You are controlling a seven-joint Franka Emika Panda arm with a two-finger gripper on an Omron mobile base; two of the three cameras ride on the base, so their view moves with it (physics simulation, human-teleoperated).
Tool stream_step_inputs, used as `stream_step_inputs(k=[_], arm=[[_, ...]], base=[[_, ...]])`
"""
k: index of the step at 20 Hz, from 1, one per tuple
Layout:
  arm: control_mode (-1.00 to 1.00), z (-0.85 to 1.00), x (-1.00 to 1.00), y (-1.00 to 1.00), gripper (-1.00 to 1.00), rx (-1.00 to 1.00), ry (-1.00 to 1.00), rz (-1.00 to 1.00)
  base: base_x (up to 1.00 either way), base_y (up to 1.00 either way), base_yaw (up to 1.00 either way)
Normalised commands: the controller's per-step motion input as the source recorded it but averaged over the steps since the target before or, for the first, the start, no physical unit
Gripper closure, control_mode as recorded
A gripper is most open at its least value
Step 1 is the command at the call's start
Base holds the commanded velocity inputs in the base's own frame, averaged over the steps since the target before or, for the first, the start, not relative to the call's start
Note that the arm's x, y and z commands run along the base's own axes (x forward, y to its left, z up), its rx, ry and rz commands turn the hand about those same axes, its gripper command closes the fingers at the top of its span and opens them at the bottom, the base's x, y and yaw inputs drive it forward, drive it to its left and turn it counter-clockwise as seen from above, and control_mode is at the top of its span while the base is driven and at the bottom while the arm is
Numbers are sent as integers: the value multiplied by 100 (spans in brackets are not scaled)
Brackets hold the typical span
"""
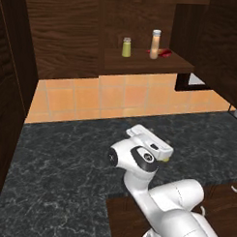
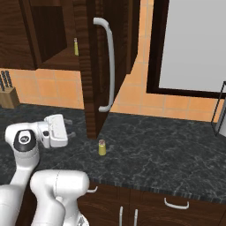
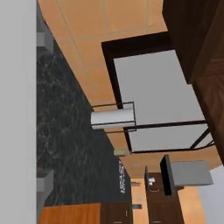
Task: Put the shaker and condiment bottle from the counter next to their counterparts in the cabinet.
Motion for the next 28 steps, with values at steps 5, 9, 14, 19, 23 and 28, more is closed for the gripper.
stream_step_inputs(k=[5,9,14,19,23,28], arm=[[-100,-38,0,-24,-100,5,2,-5],[-100,-37,0,-28,-100,6,1,-5],[-100,-37,0,-26,-100,6,2,-5],[-100,-42,0,-22,-100,4,2,-5],[-100,-33,0,-21,-100,5,1,-6],[-100,-21,0,-18,-100,2,1,-7]], base=[[0,0,0],[0,0,0],[0,0,0],[0,0,0],[0,0,0],[0,0,0]])
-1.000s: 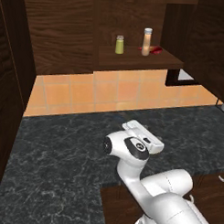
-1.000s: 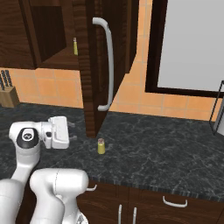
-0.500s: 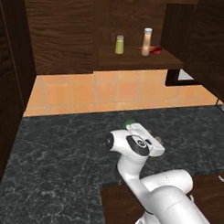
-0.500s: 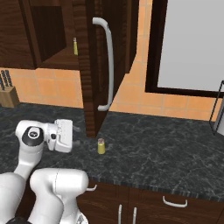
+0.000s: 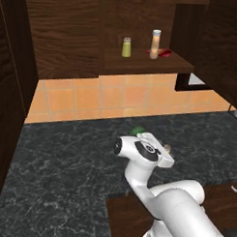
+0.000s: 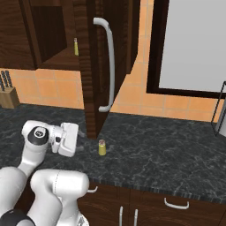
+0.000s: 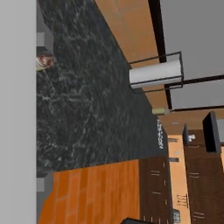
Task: Put the shaker and condiment bottle from the counter next to their counterparts in the cabinet.
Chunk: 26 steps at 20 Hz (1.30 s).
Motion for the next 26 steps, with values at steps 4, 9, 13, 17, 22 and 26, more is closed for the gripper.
stream_step_inputs(k=[4,9,13,17,22,26], arm=[[-100,-16,8,-7,-100,0,1,-6],[-100,-20,12,-2,-100,0,0,-5],[-100,-13,14,-13,-100,0,0,-4],[-100,-16,18,-11,-100,0,0,-3],[-100,-24,15,-1,-100,0,1,-1],[-100,-23,16,0,-100,0,2,0]], base=[[0,0,0],[0,0,0],[0,0,0],[0,0,0],[0,0,0],[0,0,0]])
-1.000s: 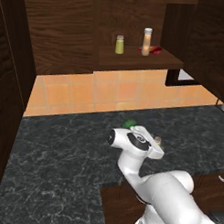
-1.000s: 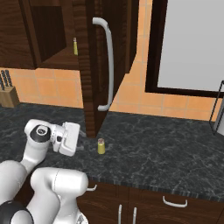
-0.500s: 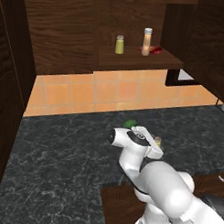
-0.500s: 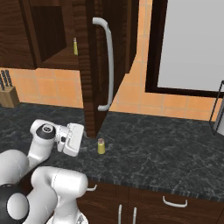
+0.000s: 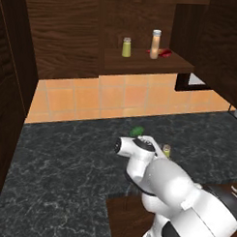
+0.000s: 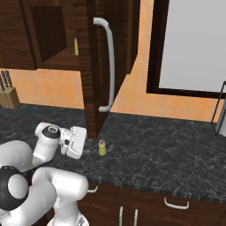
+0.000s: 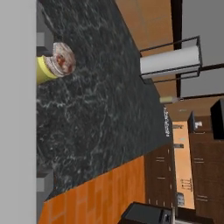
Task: Put the shaker and condiment bottle from the counter next to their counterparts in the cabinet.
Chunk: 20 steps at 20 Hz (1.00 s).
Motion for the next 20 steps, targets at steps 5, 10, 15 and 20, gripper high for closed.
stream_step_inputs(k=[5,10,15,20], arm=[[-100,-8,25,0,-100,0,2,0],[-100,0,19,-2,-100,0,1,0],[-100,-17,14,0,-100,0,0,0],[-100,-10,18,-5,-100,0,0,0]], base=[[0,0,0],[0,0,0],[0,0,0],[0,0,0]])
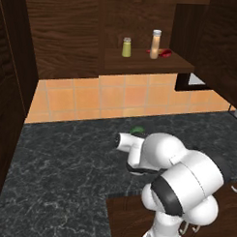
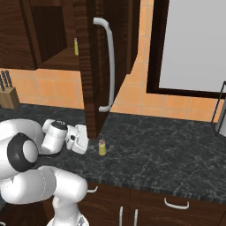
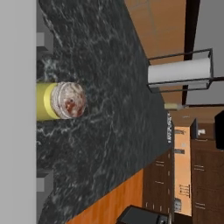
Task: Put the shaker and condiment bottle from the counter next to their counterparts in the cabinet.
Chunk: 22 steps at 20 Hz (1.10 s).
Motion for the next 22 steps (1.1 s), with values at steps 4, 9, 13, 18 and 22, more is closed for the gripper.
stream_step_inputs(k=[4,9,13,18,22], arm=[[-100,-9,12,-9,-100,0,0,0],[-100,-13,0,-11,-100,0,0,0],[-100,-4,0,-16,-100,3,0,0],[-100,-6,0,-20,-100,3,0,0],[-100,-26,0,-12,-100,0,0,0]], base=[[0,0,0],[0,0,0],[0,0,0],[0,0,0],[0,0,0]])
